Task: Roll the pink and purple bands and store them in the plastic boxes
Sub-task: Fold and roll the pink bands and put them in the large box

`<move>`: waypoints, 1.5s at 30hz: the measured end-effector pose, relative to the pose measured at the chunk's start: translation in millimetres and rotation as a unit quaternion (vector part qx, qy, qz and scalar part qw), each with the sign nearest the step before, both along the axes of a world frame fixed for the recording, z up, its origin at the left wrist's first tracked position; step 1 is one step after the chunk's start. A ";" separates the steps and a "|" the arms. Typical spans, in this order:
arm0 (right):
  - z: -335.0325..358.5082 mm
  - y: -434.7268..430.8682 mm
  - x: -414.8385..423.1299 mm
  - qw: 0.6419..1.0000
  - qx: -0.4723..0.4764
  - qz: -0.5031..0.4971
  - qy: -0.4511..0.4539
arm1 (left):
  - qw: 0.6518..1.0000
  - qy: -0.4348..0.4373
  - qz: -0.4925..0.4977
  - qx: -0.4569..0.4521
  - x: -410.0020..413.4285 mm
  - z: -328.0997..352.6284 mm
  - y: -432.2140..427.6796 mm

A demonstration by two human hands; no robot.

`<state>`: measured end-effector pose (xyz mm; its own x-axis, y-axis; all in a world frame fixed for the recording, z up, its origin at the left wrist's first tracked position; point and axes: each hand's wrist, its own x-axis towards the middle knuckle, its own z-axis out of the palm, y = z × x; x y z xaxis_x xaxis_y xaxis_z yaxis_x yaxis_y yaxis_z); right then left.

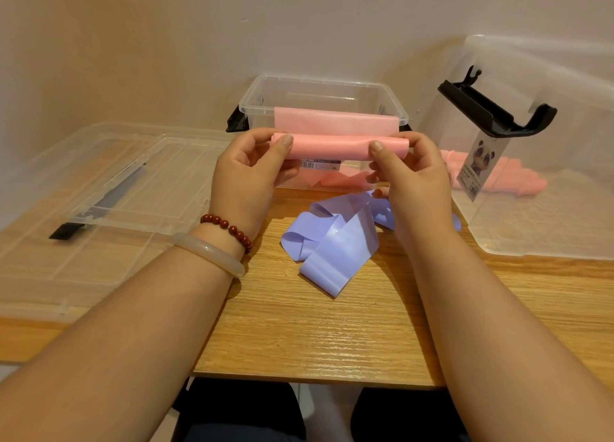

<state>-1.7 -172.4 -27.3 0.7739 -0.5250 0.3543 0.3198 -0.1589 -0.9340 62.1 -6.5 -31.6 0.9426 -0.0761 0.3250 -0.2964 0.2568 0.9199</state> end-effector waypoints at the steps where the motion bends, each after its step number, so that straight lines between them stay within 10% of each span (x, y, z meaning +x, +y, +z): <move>1: -0.1 0.2 0.3 1.000 0.000 -0.004 0.001 | 1.000 0.001 -0.009 -0.001 0.1 0.1 0.3; 45: 1.1 0.5 1.8 1.000 -0.011 -0.020 -0.004 | 1.000 0.007 -0.014 0.008 -2.8 -0.2 -1.1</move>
<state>0.1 -171.9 -26.2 0.7491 -0.5477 0.3726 0.3206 -0.1925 -0.9274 59.3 -7.6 -31.7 0.9443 -0.1071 0.3112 -0.2774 0.2497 0.9277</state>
